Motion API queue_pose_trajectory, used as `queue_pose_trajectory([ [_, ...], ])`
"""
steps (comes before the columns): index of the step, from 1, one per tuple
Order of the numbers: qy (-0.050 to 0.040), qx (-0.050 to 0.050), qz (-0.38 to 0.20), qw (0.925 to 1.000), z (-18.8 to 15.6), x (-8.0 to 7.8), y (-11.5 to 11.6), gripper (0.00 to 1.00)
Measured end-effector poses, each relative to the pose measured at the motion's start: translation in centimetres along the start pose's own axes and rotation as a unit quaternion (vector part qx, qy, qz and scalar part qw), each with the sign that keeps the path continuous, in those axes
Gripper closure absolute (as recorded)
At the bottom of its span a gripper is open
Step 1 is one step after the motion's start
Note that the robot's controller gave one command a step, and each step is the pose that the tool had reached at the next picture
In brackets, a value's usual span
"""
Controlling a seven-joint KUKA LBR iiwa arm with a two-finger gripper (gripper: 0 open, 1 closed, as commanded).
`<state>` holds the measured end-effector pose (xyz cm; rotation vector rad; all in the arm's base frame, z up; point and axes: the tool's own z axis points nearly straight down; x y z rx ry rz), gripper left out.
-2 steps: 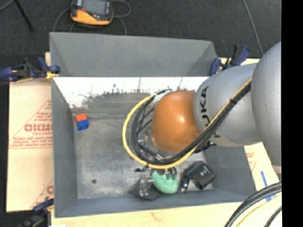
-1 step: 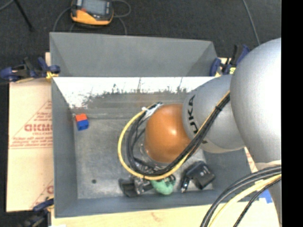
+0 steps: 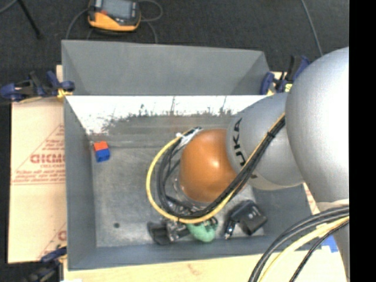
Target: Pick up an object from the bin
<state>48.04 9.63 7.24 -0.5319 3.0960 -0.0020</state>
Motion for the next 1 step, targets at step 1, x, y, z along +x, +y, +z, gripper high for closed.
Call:
queue_pose_trajectory([
  [1, 0.0005, 0.000, 0.001, 1.0000, -0.14, 0.03, 0.02, 1.00],
])
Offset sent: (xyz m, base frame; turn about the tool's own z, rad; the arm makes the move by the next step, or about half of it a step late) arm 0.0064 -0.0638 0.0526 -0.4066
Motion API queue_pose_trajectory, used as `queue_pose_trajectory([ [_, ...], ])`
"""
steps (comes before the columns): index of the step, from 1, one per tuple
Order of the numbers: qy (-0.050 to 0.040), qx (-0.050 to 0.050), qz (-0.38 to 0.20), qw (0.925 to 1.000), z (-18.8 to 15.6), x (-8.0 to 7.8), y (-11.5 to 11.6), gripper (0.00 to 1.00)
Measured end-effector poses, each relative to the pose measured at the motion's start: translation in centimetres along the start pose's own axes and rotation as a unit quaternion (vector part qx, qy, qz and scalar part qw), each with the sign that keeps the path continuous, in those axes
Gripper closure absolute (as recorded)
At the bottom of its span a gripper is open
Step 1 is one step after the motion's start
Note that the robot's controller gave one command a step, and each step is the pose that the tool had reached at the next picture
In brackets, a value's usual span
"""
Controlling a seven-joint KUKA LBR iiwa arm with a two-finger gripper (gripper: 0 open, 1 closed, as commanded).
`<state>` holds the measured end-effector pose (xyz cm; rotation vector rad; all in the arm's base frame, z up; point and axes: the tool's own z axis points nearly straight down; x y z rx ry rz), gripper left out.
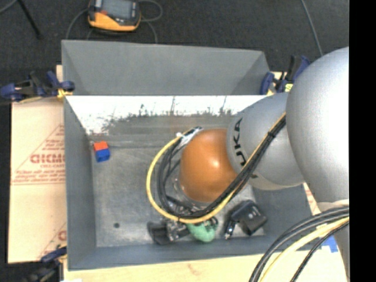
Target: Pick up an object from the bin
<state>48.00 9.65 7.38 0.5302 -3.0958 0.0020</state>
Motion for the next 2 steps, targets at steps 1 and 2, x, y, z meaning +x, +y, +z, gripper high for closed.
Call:
queue_pose_trajectory([
  [1, -0.0042, 0.000, -0.073, 0.9973, -3.96, 0.37, -2.34, 1.00],
  [2, -0.0024, 0.000, -0.112, 0.9937, -4.13, 0.60, -3.09, 1.00],
])
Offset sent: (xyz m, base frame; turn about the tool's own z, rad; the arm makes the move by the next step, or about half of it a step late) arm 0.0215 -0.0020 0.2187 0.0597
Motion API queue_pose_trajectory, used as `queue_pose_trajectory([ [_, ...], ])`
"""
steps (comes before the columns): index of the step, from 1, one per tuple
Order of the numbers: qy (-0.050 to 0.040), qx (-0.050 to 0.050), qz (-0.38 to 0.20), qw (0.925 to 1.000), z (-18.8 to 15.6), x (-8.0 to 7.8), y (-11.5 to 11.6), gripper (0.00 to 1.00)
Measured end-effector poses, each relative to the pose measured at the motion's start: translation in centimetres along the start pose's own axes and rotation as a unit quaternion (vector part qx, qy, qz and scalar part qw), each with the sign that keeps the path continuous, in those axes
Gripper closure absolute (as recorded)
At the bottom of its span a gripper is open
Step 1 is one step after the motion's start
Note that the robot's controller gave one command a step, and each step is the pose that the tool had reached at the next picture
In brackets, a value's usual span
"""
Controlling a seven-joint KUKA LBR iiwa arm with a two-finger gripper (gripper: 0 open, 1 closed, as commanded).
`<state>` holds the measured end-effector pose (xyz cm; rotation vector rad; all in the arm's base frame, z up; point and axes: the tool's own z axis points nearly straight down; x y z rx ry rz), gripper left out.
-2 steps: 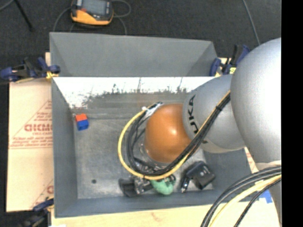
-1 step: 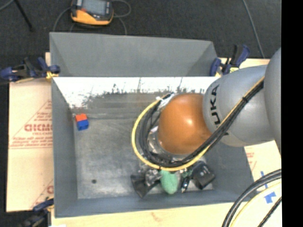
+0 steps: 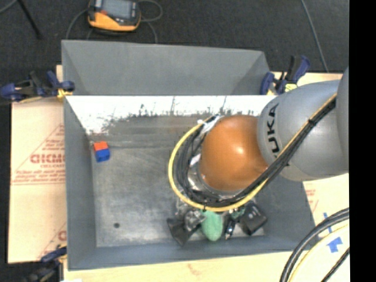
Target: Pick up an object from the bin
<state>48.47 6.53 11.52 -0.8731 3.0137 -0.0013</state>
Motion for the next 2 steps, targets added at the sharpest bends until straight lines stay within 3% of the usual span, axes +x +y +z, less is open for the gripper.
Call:
queue_pose_trajectory([
  [1, -0.0011, 0.000, -0.057, 0.9984, -4.5, -0.2, 0.6, 1.00],
  [2, 0.0015, -0.002, 0.023, 0.9997, -8.6, -0.3, -0.4, 1.00],
])
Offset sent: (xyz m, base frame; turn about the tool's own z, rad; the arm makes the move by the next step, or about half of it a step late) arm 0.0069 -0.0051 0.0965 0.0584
